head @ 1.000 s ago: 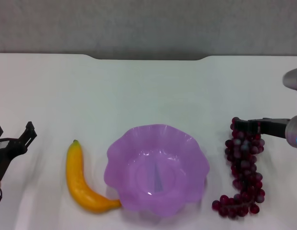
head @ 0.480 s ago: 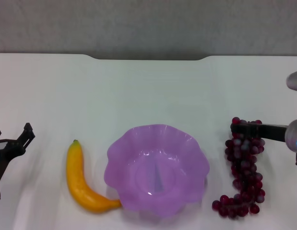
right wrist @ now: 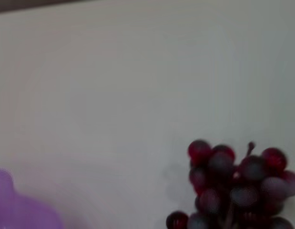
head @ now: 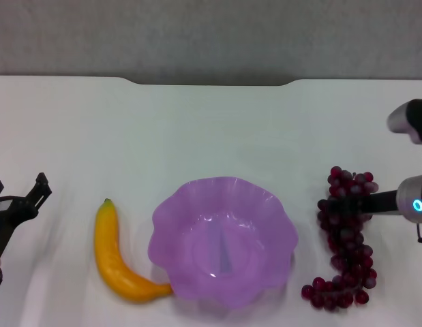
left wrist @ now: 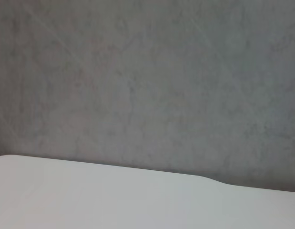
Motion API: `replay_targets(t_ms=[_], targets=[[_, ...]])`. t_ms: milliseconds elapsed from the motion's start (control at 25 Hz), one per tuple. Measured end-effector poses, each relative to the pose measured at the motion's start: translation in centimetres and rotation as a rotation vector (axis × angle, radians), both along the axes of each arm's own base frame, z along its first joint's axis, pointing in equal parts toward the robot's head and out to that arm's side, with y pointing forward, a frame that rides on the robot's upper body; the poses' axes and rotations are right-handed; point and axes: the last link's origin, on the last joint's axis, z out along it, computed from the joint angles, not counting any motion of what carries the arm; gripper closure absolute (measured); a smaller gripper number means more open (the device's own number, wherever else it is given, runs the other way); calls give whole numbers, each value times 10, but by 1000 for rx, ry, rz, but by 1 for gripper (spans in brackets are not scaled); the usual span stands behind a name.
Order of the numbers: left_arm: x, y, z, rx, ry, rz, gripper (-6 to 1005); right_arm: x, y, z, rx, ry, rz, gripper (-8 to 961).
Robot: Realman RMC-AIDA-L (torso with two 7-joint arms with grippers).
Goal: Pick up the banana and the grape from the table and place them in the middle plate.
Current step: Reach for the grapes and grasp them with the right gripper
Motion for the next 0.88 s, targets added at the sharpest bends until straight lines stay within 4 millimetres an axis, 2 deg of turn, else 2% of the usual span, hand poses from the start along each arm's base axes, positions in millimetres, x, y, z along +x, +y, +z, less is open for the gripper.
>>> replay_targets(t_ms=[400, 880], targets=[[1, 0, -1, -2, -1, -3, 90, 3, -1, -15, -81, 8, -32, 64], [3, 2, -1, -2, -1, -9, 90, 7, -1, -19, -106, -5, -33, 66]])
